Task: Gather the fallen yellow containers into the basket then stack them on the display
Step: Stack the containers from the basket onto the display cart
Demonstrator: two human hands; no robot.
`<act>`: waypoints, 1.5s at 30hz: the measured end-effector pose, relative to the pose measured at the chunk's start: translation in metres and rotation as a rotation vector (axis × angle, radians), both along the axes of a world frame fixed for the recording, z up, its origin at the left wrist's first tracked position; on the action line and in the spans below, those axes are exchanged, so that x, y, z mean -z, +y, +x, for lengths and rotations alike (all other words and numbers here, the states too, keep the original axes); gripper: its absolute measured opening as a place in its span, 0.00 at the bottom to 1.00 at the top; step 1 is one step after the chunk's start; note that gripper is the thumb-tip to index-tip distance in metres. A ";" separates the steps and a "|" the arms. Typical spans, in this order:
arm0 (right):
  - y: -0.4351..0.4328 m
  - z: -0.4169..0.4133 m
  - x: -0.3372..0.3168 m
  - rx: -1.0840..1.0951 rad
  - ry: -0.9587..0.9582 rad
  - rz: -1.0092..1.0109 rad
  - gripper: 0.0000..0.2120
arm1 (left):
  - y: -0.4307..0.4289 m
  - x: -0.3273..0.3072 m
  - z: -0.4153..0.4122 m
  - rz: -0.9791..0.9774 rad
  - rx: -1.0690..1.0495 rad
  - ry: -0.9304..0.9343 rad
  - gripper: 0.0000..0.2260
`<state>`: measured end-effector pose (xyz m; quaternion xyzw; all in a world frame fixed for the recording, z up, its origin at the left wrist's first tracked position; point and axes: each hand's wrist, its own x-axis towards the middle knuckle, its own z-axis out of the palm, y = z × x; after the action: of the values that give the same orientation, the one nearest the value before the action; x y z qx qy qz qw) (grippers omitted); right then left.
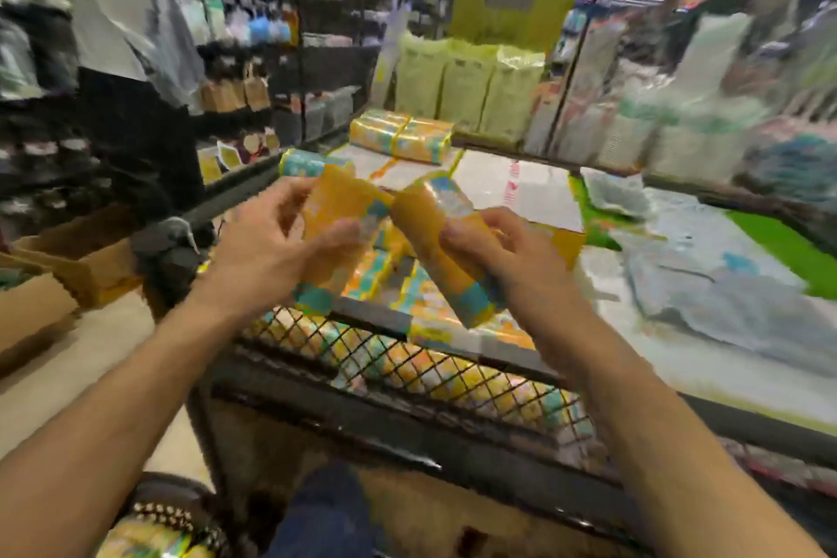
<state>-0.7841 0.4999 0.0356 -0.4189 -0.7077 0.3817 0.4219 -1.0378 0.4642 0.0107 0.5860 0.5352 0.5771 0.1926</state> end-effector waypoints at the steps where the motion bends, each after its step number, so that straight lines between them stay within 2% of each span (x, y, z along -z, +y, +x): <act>1: 0.014 0.016 -0.003 0.040 -0.010 0.007 0.23 | 0.019 -0.008 0.009 -0.001 0.037 0.078 0.24; 6: 0.076 0.082 0.007 0.086 -0.158 -0.042 0.22 | 0.108 -0.009 0.045 -0.112 0.168 0.510 0.29; 9: 0.098 0.105 0.030 0.032 -0.341 -0.126 0.22 | 0.135 0.007 0.068 -0.322 0.300 0.745 0.33; 11: 0.108 0.112 0.048 -0.017 -0.461 -0.147 0.23 | 0.146 0.021 0.079 -0.448 0.363 0.862 0.37; 13: 0.111 0.113 0.062 -0.068 -0.507 -0.171 0.25 | 0.153 0.032 0.085 -0.490 0.418 0.943 0.38; 18: 0.114 0.113 0.080 -0.194 -0.568 -0.154 0.25 | 0.161 0.037 0.081 -0.568 0.544 0.957 0.36; 23: 0.109 0.111 0.084 -0.208 -0.665 -0.094 0.27 | 0.153 0.040 0.073 -0.658 0.663 0.964 0.34; 26: 0.104 0.112 0.086 -0.265 -0.711 -0.115 0.23 | 0.149 0.043 0.072 -0.643 0.668 0.951 0.32; 30: 0.099 0.112 0.083 -0.281 -0.658 -0.193 0.20 | 0.145 0.042 0.076 -0.656 0.651 0.941 0.30; 33: 0.095 0.109 0.080 -0.253 -0.552 -0.262 0.18 | 0.140 0.041 0.078 -0.671 0.646 0.876 0.27; 35: 0.094 0.108 0.075 -0.203 -0.515 -0.235 0.17 | 0.134 0.039 0.077 -0.637 0.604 0.751 0.23; 39: 0.096 0.096 0.052 -0.058 -0.262 -0.187 0.15 | 0.113 0.024 0.065 -0.437 0.364 0.404 0.13; 42: 0.087 0.059 0.032 -0.083 -0.119 -0.170 0.14 | 0.079 0.013 0.044 -0.319 0.250 0.081 0.11; 45: 0.071 -0.001 0.026 -0.156 -0.037 -0.145 0.14 | 0.028 0.013 0.012 -0.204 0.133 -0.106 0.11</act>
<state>-0.7849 0.5704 0.0099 -0.3987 -0.7163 0.4559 0.3464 -1.0255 0.4921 -0.0027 0.5661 0.5401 0.5360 0.3170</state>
